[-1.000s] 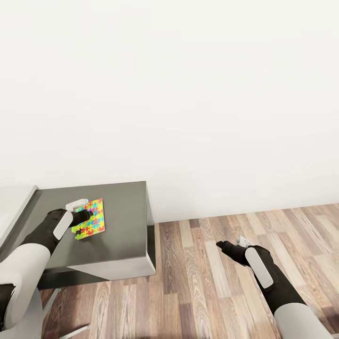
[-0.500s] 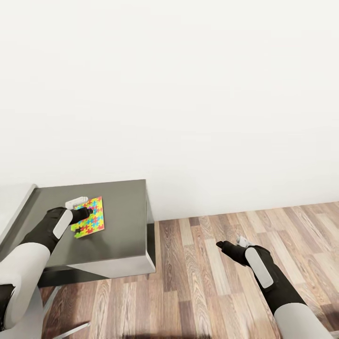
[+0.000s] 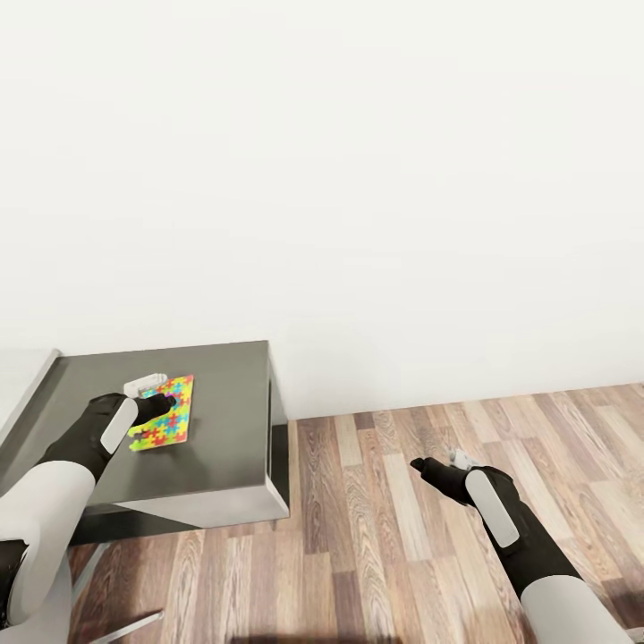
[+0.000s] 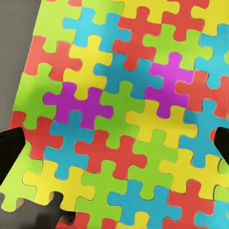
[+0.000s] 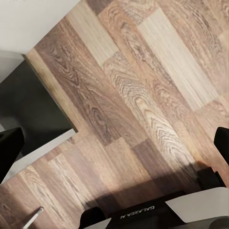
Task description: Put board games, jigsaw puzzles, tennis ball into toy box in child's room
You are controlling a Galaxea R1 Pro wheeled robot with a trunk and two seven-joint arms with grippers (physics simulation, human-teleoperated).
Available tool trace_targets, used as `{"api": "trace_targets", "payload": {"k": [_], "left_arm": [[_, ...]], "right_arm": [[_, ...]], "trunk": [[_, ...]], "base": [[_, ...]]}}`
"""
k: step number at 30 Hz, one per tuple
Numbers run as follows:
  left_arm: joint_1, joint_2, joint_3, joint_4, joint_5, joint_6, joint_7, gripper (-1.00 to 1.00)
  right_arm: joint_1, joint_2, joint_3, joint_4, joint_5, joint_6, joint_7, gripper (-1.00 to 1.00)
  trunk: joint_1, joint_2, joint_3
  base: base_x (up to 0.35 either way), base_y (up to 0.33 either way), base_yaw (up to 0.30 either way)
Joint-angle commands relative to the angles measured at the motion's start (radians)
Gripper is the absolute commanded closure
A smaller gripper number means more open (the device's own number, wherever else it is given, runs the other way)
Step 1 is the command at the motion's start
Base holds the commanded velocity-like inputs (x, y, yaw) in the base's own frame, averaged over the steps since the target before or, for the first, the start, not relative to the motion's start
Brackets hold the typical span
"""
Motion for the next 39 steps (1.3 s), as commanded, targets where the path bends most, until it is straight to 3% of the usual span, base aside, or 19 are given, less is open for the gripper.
{"api": "trace_targets", "payload": {"k": [1,29,34,39], "left_arm": [[0.000,-0.001,-0.001,0.057,0.027,0.004,0.005,-1.00],[0.000,0.010,0.018,0.030,0.030,0.000,-0.008,-1.00],[0.008,0.036,0.016,-0.041,0.037,0.012,-0.008,-1.00],[0.011,0.052,0.017,-0.058,0.040,0.015,-0.008,-1.00]], "right_arm": [[0.000,0.000,0.001,-0.002,-0.010,0.002,-0.009,-1.00],[0.000,0.000,0.001,-0.002,-0.010,0.002,-0.009,-1.00],[0.000,-0.001,0.001,-0.002,-0.010,0.002,-0.009,-1.00],[0.000,-0.001,0.001,-0.002,-0.010,0.002,-0.009,-1.00]], "trunk": [[0.001,-0.001,-0.002],[0.001,-0.001,-0.002],[0.001,-0.001,-0.002],[0.001,-0.001,-0.002]], "base": [[0.000,-0.100,0.000],[0.000,-0.061,0.000],[0.000,0.000,0.000],[0.000,0.000,0.000]]}}
